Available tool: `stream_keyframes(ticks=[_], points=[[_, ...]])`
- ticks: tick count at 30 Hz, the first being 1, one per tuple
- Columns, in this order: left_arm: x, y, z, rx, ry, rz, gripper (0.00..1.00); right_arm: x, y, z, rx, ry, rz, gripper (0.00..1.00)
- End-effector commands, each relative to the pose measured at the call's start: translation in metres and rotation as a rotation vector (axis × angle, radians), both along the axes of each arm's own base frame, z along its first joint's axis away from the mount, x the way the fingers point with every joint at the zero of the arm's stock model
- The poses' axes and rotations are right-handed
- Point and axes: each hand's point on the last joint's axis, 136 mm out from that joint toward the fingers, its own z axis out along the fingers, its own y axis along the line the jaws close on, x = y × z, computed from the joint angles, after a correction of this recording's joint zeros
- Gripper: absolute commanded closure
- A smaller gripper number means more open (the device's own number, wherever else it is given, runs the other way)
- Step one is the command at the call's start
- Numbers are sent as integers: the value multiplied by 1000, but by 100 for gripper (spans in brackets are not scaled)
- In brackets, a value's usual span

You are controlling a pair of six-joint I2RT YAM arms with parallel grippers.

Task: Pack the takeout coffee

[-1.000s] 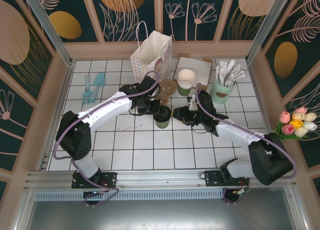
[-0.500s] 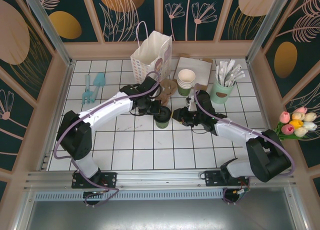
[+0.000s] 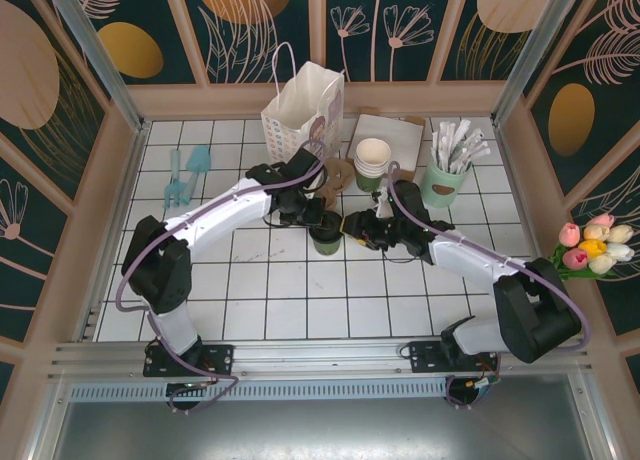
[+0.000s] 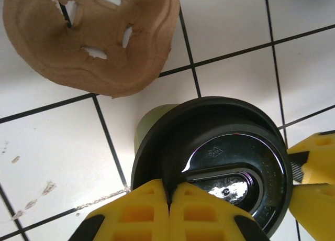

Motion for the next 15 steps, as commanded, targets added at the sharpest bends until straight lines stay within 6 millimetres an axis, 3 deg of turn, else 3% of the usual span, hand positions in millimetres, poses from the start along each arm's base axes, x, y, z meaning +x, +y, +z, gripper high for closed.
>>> stream_keyframes(ticks=[1, 7, 11, 15], points=[[-23, 13, -25, 118, 119, -42, 100, 4, 10, 27, 33, -105, 62, 52], [-17, 3, 4, 77, 54, -140, 100, 14, 7, 32, 36, -108, 3, 31], [-12, -3, 23, 52, -25, -225, 100, 15, 8, 35, 45, -114, 18, 24], [-9, -10, 34, 34, -87, -331, 100, 11, 6, 19, -26, -81, 60, 19]])
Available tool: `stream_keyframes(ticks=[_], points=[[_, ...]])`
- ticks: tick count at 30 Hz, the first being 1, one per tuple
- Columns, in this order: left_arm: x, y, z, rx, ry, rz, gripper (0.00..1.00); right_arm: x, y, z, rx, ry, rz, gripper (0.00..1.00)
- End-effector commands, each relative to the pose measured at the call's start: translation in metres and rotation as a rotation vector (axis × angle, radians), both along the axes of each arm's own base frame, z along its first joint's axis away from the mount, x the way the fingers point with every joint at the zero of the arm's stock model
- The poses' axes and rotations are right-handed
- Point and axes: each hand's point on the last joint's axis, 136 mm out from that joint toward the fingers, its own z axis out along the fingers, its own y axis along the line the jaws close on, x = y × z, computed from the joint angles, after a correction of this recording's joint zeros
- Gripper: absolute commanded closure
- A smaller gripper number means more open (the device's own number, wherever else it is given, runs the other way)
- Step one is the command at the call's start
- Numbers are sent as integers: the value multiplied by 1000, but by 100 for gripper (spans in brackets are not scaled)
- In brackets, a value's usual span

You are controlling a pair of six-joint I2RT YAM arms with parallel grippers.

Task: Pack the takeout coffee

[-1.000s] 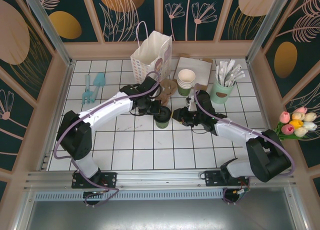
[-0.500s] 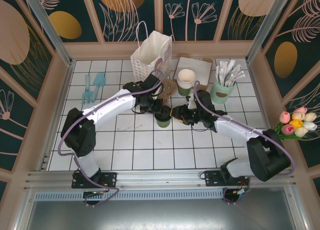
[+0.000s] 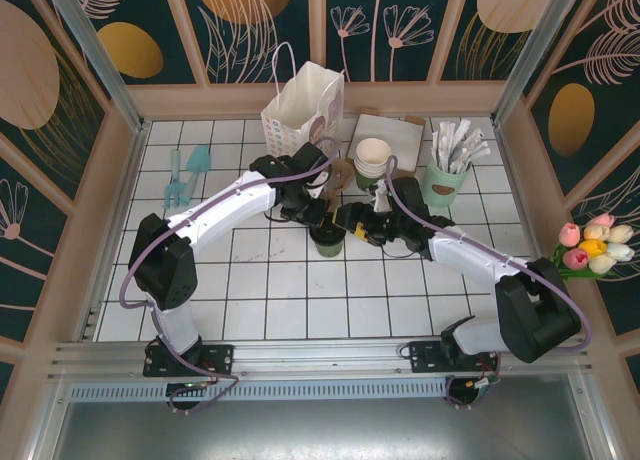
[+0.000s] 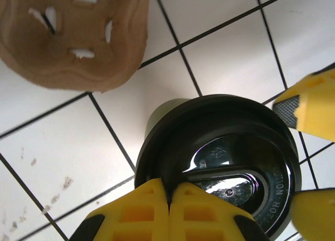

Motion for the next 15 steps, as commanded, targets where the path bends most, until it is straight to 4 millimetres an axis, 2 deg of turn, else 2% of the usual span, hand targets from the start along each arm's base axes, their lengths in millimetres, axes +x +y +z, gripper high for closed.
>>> stream_keyframes(ticks=[1, 2, 4, 5, 10, 15], points=[[-2, -6, 18, -17, -68, -142, 100, 3, 0, -1, -35, -5, 30, 18], [0, -5, 19, -15, -88, -156, 100, 2, -1, -4, -36, 8, 29, 16], [2, -2, 18, 8, -119, -191, 100, 1, 0, -5, -14, 24, 40, 3], [2, -1, 16, 17, -125, -207, 100, 0, 1, -5, -5, 25, 44, 1], [-3, 14, -3, 92, -146, -275, 100, 4, -8, -8, -15, 21, 11, 2], [-10, 14, -11, 86, -118, -310, 100, 3, -19, -14, 37, 59, 2, 8]])
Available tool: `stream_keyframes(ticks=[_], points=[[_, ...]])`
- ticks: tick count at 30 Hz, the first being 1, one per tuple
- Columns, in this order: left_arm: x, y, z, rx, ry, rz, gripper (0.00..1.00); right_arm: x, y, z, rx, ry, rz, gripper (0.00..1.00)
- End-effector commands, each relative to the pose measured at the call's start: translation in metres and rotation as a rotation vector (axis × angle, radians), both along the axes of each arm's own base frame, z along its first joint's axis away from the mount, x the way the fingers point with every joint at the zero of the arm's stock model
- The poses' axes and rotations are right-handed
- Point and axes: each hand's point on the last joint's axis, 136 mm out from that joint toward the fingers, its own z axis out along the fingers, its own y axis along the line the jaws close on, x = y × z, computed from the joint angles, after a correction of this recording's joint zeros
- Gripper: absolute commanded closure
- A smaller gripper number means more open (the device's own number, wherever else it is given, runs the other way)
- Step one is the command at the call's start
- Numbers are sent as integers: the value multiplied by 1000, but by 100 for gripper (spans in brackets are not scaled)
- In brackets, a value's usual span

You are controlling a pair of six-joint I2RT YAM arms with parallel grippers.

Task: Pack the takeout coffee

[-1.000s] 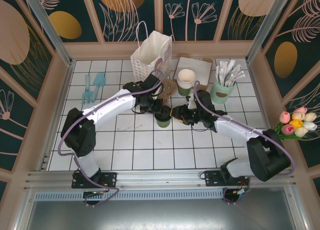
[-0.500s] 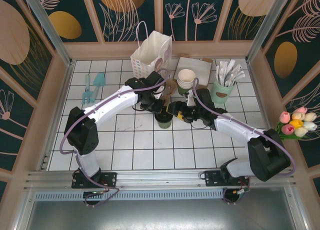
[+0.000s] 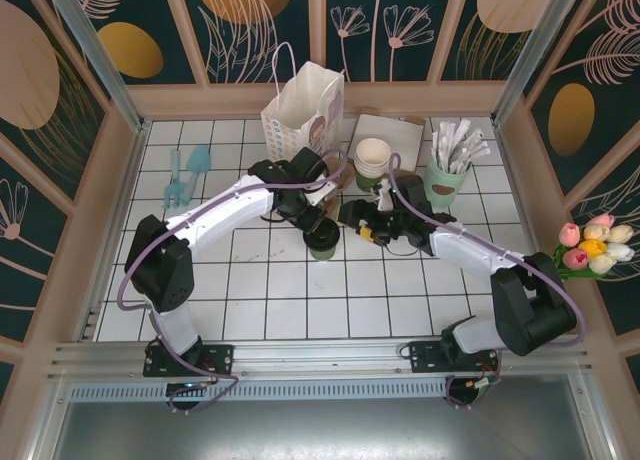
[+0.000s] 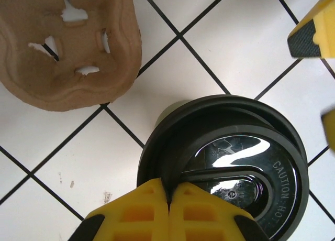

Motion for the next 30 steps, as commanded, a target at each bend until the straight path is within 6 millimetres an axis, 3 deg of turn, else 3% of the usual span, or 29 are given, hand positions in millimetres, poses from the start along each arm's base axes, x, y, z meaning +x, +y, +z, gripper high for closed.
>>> stream_keyframes(ticks=[1, 11, 22, 30], points=[[-8, 3, -1, 11, -5, -58, 100, -6, -3, -3, 36, 25, 25, 8], [-8, -2, -10, -5, 9, -60, 100, 0, 3, -24, 8, 106, 41, 8], [-12, -11, -16, -49, 47, -65, 100, 2, 23, -43, 0, 175, 90, 8], [-11, -13, -17, -54, 52, -54, 100, 16, 37, -28, 39, 145, 125, 7]])
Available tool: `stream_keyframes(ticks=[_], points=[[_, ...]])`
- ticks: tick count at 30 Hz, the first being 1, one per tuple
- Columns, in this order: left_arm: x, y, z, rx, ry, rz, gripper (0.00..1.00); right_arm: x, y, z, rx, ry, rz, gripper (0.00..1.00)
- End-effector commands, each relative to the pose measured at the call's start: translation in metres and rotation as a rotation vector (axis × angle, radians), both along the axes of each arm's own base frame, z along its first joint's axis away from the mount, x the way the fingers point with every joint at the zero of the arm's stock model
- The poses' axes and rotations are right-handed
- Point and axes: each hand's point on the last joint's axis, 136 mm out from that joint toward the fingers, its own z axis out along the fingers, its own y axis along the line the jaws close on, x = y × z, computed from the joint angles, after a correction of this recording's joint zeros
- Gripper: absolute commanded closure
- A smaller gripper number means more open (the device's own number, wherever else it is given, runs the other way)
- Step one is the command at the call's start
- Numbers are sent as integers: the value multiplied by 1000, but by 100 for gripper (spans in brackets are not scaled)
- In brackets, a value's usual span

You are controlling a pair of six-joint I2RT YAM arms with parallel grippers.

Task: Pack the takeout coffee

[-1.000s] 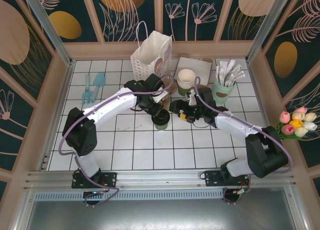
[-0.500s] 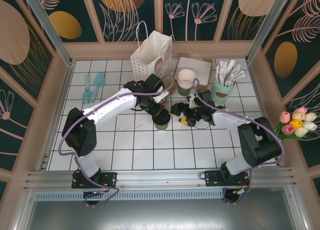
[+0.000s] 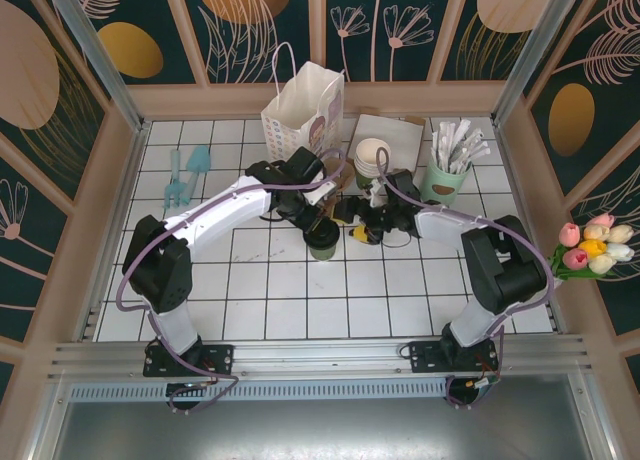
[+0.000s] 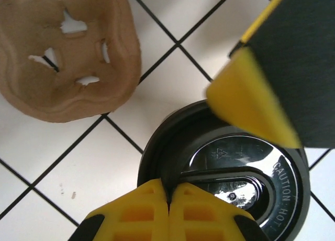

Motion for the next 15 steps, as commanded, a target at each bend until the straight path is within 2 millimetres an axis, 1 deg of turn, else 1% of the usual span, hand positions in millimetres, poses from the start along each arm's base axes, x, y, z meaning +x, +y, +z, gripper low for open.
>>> stream_keyframes(ticks=[1, 4, 5, 10, 12, 15], points=[[-15, -10, -15, -17, 61, -34, 100, -3, 16, 8, 21, -12, 51, 7], [-13, -9, -14, -14, 56, -24, 100, -2, 17, 5, 11, -13, 53, 7], [-12, -8, -15, -9, 57, -19, 100, -3, 15, 0, -4, 0, 53, 7], [-12, -5, -24, 16, 70, 11, 100, -26, 9, -35, -96, 68, 68, 7], [-15, -3, -31, 22, 87, 23, 100, -35, 3, -53, -147, 95, 62, 7], [-19, 1, -44, 41, 115, 44, 100, -43, -12, -78, -237, 140, 22, 7]])
